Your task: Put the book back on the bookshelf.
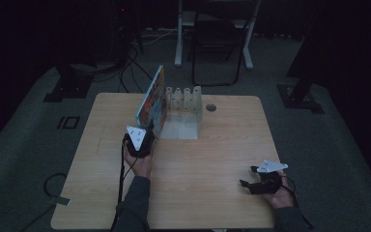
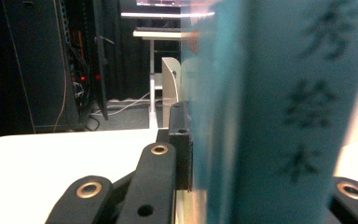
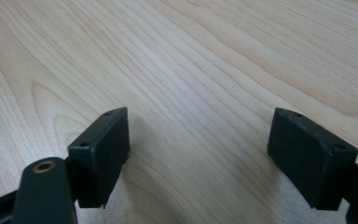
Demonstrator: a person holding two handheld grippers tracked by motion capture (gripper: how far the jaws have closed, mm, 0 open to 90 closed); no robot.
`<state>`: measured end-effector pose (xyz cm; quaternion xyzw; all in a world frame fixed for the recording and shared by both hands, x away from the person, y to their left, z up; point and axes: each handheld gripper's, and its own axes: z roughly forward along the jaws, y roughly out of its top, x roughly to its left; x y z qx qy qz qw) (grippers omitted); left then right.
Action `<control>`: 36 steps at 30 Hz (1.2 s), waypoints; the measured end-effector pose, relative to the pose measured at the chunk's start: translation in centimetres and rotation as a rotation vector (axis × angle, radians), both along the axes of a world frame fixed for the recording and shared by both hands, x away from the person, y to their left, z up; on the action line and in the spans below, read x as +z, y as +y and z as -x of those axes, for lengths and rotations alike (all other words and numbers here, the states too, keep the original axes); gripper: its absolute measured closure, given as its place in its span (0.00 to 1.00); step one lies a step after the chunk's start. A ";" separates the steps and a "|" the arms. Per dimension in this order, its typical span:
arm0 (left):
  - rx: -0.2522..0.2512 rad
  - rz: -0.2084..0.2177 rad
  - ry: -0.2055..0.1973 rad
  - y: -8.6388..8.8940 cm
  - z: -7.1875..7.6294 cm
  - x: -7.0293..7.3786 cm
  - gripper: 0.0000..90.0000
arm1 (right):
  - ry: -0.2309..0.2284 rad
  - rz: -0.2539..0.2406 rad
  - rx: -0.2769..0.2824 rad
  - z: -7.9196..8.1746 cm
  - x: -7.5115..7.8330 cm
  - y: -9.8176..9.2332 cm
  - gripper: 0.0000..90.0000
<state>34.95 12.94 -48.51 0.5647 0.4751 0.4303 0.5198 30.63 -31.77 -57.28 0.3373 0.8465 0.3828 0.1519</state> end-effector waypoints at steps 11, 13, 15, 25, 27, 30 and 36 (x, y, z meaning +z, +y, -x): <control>-0.005 0.003 -0.008 -0.2 -0.2 0.0 0.90 | 0.000 0.000 0.001 0.0 0.0 0.0 0.23; -0.006 0.001 -0.006 -0.2 -0.3 -0.1 0.90 | 0.001 -0.001 0.001 0.0 0.0 0.0 0.23; -0.006 0.001 -0.006 -0.2 -0.3 -0.2 0.90 | 0.001 -0.001 0.001 0.0 0.0 0.0 0.23; -0.013 0.003 -0.013 0.0 -0.2 -0.5 0.90 | 0.000 0.000 0.002 0.0 0.0 0.0 0.23; -0.015 0.000 -0.013 0.1 -0.2 -0.6 0.90 | 0.001 0.000 0.001 0.0 0.0 0.0 0.23; -0.019 0.002 -0.013 0.1 -0.1 -0.7 0.90 | 0.000 0.001 0.002 0.0 0.0 0.0 0.23; -0.025 -0.001 -0.011 0.2 0.2 -1.1 0.90 | 0.000 0.001 0.002 0.0 0.0 0.0 0.23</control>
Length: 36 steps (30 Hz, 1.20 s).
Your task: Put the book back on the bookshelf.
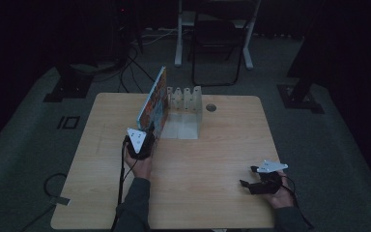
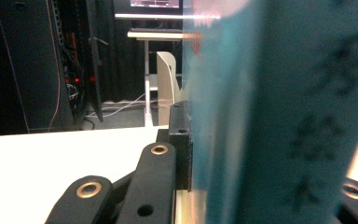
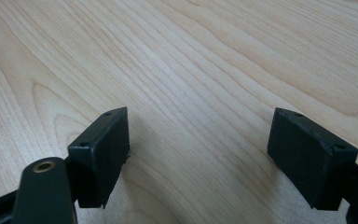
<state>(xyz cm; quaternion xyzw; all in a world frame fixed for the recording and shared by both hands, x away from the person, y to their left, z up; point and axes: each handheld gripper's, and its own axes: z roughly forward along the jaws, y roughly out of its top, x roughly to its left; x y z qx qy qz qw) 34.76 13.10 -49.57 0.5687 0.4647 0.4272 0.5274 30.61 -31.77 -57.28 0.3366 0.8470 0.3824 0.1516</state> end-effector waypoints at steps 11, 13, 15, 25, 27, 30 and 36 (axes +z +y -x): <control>-0.001 0.011 0.009 0.3 0.3 -0.4 0.90 | 0.000 0.000 0.000 0.0 0.0 0.0 0.23; 0.000 0.013 0.010 0.4 0.4 -0.5 0.90 | -0.001 0.000 0.001 0.0 0.0 0.0 0.23; -0.002 0.017 0.012 0.5 0.4 -0.5 0.90 | -0.001 0.000 0.001 0.0 0.0 0.0 0.23; -0.007 0.014 0.006 0.6 0.5 -0.7 0.90 | -0.001 0.000 0.001 0.0 0.0 0.0 0.23; -0.008 0.012 0.003 0.6 0.4 -0.7 0.89 | -0.001 0.000 0.002 0.0 0.0 0.0 0.23; 0.002 0.002 -0.001 0.7 0.4 -0.8 0.89 | -0.001 0.000 0.001 0.0 0.0 0.0 0.23; -0.005 -0.008 0.012 1.1 0.3 -1.1 0.85 | 0.001 0.000 0.001 0.0 0.0 0.0 0.23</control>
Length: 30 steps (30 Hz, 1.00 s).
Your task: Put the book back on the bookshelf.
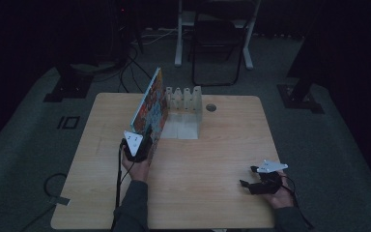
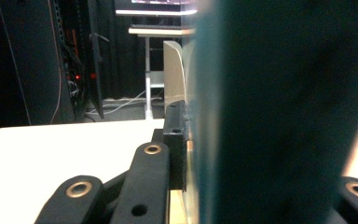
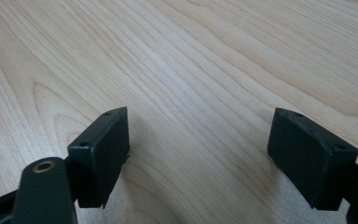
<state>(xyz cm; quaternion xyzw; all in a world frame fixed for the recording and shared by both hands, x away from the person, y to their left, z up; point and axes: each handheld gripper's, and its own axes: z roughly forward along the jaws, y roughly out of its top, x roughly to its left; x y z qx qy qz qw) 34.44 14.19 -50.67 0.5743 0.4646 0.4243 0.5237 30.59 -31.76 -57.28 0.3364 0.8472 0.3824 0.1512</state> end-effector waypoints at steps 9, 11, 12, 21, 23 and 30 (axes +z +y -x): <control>-0.023 0.012 -0.001 0.1 0.2 -0.3 0.69 | 0.000 0.000 0.000 0.0 0.0 0.0 0.22; -0.031 0.014 -0.001 0.2 0.4 -0.2 0.65 | 0.000 0.000 0.000 0.0 0.0 0.0 0.22; -0.035 0.015 0.000 0.2 0.4 -0.2 0.64 | 0.000 0.000 0.000 0.0 0.0 0.0 0.23; -0.084 0.032 0.005 0.8 1.5 -0.5 0.56 | 0.001 0.000 0.000 0.0 0.0 0.0 0.22; -0.098 0.033 0.003 1.0 1.8 -0.4 0.55 | 0.001 0.000 0.001 0.0 0.0 0.0 0.22; -0.124 0.010 -0.001 1.2 2.8 -0.1 0.54 | 0.001 0.000 0.001 0.0 0.0 0.0 0.22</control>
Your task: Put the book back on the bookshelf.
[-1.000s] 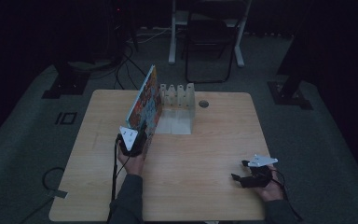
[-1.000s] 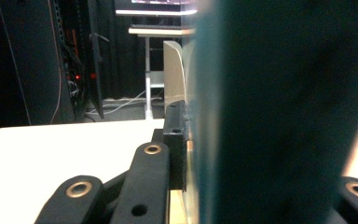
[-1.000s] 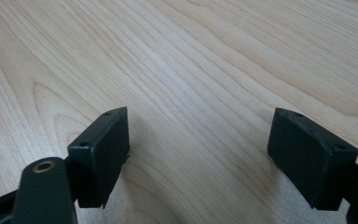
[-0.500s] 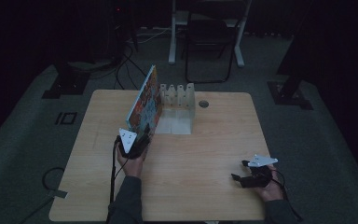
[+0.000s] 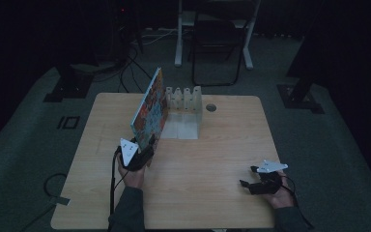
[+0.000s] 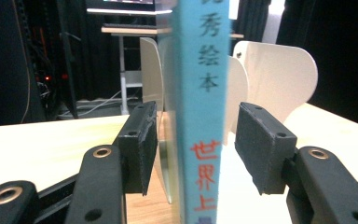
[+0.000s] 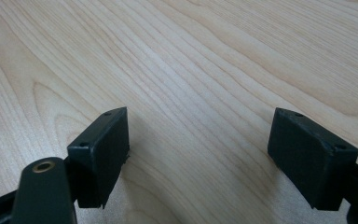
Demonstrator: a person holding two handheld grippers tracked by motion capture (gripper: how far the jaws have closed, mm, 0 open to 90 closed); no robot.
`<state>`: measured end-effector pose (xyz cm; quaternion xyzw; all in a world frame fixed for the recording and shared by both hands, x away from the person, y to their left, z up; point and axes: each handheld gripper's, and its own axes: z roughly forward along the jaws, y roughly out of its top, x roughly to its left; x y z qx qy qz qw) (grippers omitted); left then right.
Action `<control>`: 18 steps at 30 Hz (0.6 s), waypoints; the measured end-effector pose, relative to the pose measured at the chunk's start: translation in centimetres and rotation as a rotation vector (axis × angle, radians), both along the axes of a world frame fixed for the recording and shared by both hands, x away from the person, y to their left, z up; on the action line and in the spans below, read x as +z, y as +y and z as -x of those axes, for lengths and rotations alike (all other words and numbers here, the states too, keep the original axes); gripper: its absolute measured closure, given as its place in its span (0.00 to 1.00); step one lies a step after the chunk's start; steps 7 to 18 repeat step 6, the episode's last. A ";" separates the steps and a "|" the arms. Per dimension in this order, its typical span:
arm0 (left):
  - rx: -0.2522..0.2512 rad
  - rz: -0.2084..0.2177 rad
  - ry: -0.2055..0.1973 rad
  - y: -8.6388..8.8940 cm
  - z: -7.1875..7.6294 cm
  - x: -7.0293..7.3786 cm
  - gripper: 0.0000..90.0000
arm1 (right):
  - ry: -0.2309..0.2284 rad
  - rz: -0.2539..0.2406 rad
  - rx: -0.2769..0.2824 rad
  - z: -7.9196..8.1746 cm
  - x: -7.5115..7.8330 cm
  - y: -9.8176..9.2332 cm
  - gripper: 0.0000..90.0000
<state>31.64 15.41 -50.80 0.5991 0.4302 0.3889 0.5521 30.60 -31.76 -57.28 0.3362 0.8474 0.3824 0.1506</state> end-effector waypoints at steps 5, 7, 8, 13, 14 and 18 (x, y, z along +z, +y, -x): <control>-0.018 0.008 0.012 0.2 0.5 -0.1 0.54 | 0.000 0.000 0.001 0.0 0.0 0.0 0.22; -0.018 0.008 0.012 0.2 0.5 -0.1 0.54 | 0.001 0.000 0.001 0.0 0.0 0.0 0.22; -0.018 0.008 0.012 0.2 0.5 -0.1 0.54 | 0.001 0.000 0.001 0.0 0.0 0.0 0.22; -0.018 0.008 0.012 0.2 0.5 -0.1 0.54 | 0.001 0.000 0.001 0.0 0.0 0.0 0.22; -0.018 0.008 0.012 0.2 0.5 -0.1 0.54 | 0.001 0.000 0.001 0.0 0.0 0.0 0.22; -0.018 0.008 0.012 0.2 0.5 -0.1 0.54 | 0.001 0.000 0.001 0.0 0.0 0.0 0.22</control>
